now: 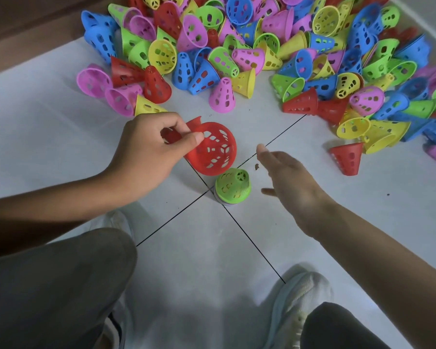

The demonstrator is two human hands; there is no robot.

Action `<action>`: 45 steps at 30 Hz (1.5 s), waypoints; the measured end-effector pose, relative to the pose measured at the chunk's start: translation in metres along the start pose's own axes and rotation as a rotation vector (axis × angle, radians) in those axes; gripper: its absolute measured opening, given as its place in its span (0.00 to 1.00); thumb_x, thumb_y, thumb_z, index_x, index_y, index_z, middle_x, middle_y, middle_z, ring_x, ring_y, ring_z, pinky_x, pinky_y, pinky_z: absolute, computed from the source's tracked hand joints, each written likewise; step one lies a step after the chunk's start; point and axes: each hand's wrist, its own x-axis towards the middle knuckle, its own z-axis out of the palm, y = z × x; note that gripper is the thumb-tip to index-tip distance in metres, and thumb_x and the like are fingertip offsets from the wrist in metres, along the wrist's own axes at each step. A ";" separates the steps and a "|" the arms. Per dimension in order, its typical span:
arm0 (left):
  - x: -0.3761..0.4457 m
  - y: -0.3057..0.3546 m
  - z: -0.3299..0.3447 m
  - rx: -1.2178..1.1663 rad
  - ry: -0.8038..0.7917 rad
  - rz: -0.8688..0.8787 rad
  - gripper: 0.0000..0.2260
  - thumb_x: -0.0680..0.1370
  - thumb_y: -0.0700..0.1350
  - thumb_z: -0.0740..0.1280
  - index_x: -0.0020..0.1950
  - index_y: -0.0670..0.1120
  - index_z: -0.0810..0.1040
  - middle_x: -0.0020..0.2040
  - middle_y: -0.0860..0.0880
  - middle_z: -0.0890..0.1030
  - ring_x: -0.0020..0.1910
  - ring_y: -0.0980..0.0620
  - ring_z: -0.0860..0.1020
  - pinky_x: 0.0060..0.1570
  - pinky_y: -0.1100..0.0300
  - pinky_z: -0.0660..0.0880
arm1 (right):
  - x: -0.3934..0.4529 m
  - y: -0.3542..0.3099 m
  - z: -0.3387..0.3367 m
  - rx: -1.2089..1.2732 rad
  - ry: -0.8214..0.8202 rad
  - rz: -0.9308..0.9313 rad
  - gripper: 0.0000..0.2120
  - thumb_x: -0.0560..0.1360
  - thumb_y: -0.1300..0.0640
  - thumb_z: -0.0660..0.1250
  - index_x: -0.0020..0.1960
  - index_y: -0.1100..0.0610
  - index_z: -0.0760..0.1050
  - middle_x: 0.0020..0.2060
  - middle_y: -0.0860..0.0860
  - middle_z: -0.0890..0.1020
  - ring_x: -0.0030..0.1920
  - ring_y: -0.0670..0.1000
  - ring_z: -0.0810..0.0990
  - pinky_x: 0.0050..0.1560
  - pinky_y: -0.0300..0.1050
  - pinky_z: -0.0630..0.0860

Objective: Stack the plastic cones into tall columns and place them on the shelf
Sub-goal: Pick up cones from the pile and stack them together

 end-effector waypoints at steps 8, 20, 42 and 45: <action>-0.005 0.025 0.012 -0.062 -0.032 0.129 0.06 0.75 0.43 0.76 0.43 0.43 0.81 0.41 0.47 0.81 0.41 0.50 0.80 0.46 0.55 0.79 | -0.021 -0.020 -0.001 0.568 -0.335 -0.018 0.25 0.80 0.40 0.61 0.64 0.59 0.76 0.56 0.60 0.84 0.53 0.58 0.85 0.60 0.54 0.81; -0.009 0.011 0.001 -0.043 -0.091 -0.002 0.04 0.75 0.43 0.76 0.48 0.46 0.84 0.44 0.49 0.85 0.44 0.47 0.83 0.52 0.47 0.80 | -0.009 0.006 -0.010 0.292 0.079 -0.399 0.25 0.76 0.49 0.74 0.68 0.47 0.67 0.56 0.52 0.81 0.49 0.51 0.85 0.51 0.46 0.82; -0.024 0.034 0.015 -0.486 -0.250 -0.252 0.05 0.78 0.34 0.69 0.54 0.39 0.77 0.53 0.44 0.82 0.46 0.52 0.84 0.45 0.59 0.81 | -0.015 0.034 0.015 -0.329 0.233 -0.818 0.22 0.77 0.45 0.71 0.66 0.53 0.72 0.56 0.44 0.79 0.57 0.44 0.77 0.57 0.28 0.68; -0.027 0.037 0.017 -0.504 -0.300 -0.241 0.08 0.79 0.34 0.69 0.56 0.38 0.75 0.58 0.41 0.81 0.48 0.51 0.84 0.48 0.53 0.83 | -0.018 0.036 0.010 -0.397 0.374 -0.882 0.20 0.79 0.47 0.69 0.66 0.57 0.73 0.51 0.46 0.79 0.53 0.46 0.75 0.54 0.29 0.67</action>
